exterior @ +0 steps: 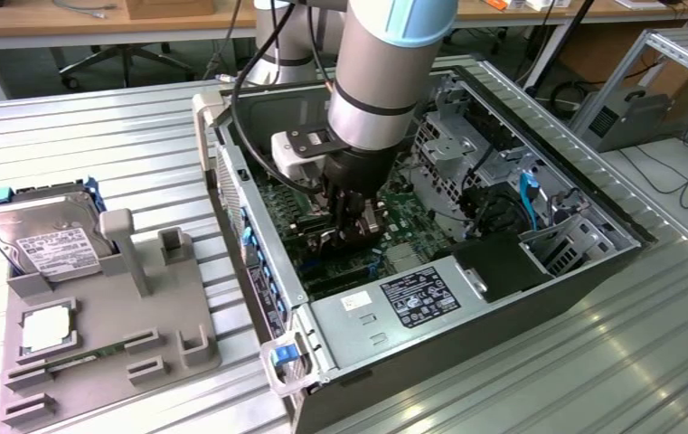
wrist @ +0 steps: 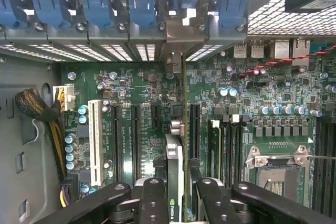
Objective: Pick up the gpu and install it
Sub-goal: 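Insert the gpu into the slot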
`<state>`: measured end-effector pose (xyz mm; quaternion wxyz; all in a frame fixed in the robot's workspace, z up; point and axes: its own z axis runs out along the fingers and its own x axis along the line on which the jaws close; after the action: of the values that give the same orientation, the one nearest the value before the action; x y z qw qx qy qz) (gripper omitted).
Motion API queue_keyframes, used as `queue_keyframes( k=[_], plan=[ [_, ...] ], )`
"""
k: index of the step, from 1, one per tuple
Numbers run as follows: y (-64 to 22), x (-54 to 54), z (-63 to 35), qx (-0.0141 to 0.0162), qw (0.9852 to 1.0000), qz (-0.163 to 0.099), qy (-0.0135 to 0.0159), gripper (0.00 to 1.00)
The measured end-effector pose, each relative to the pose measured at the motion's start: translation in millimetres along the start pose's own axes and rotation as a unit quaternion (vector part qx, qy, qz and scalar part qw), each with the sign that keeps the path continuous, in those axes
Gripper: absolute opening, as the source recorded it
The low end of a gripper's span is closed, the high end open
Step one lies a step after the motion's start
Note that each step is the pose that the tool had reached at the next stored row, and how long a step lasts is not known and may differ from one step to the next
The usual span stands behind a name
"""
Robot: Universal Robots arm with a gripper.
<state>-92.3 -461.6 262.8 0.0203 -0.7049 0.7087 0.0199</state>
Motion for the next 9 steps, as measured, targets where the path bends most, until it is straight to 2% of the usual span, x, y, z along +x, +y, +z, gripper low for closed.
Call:
queue_keyframes(
  k=[9],
  plan=[
    [0.1, 0.0, -1.0, 0.0005, 1.0000, 0.000, 0.0001, 0.26]
  ],
)
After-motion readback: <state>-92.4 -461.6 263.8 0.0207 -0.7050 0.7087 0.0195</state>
